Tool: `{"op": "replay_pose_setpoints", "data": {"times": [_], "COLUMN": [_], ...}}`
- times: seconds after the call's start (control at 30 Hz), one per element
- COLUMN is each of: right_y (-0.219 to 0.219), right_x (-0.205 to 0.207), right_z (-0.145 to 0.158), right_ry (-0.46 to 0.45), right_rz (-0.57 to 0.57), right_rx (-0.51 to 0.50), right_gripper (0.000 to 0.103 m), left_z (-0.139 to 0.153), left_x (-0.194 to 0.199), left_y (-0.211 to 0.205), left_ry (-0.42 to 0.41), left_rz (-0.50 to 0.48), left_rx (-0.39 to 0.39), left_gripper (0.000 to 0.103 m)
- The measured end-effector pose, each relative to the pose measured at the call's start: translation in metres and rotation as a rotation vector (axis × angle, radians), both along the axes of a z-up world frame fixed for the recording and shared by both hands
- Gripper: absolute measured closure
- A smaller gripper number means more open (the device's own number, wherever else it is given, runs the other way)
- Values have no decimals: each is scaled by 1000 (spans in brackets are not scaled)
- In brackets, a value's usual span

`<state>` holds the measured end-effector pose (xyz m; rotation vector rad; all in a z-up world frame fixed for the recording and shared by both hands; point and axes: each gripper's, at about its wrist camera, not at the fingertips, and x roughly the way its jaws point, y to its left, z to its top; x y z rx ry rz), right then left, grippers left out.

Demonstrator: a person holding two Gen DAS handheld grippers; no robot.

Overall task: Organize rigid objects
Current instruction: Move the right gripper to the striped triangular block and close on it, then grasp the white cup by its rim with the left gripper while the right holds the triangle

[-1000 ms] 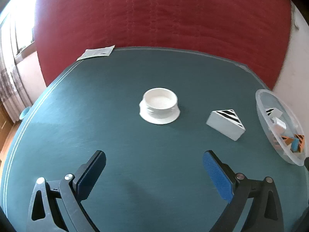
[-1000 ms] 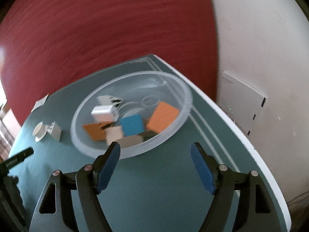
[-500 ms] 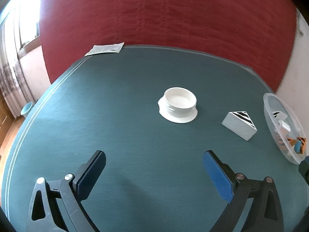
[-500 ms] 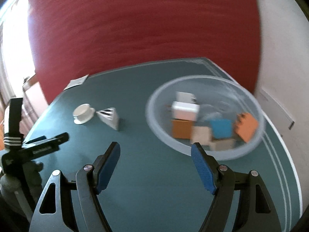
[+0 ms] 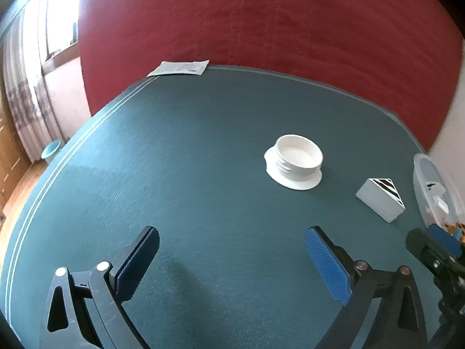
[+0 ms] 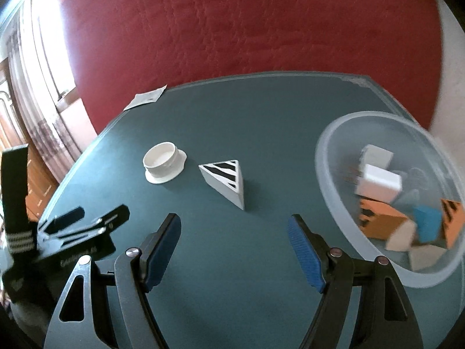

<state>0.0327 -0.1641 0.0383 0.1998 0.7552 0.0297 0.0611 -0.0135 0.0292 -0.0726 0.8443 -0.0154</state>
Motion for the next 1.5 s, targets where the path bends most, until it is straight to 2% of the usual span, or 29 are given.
{"op": "replay_pose_setpoints", "data": {"times": [0.17, 0.43, 0.6, 0.73, 0.87, 1.0, 1.27, 1.5], "right_y": [7, 12, 14, 18, 21, 20, 15, 7], "right_x": [22, 55, 69, 78, 78, 79, 73, 50], "right_z": [-1, -7, -11, -16, -18, -18, -19, -19], "right_ry": [8, 31, 41, 58, 57, 55, 47, 48], "right_rz": [14, 15, 8, 4, -1, -11, -4, 9], "right_rx": [7, 41, 26, 2, -29, -25, -10, -2], "right_gripper": [26, 26, 26, 34, 42, 56, 57, 57], "left_z": [-3, -3, -3, -4, -4, -4, -6, -6], "left_x": [1, -1, 4, 5, 5, 5, 4, 3], "left_y": [5, 3, 6, 7, 7, 7, 7, 6], "left_ry": [20, 20, 36, 47, 52, 55, 57, 56], "left_rz": [35, 33, 36, 36, 35, 35, 31, 32], "left_rx": [-13, -7, -17, -19, -18, -17, -15, -17], "left_gripper": [1, 1, 1, 1, 1, 1, 1, 1]}}
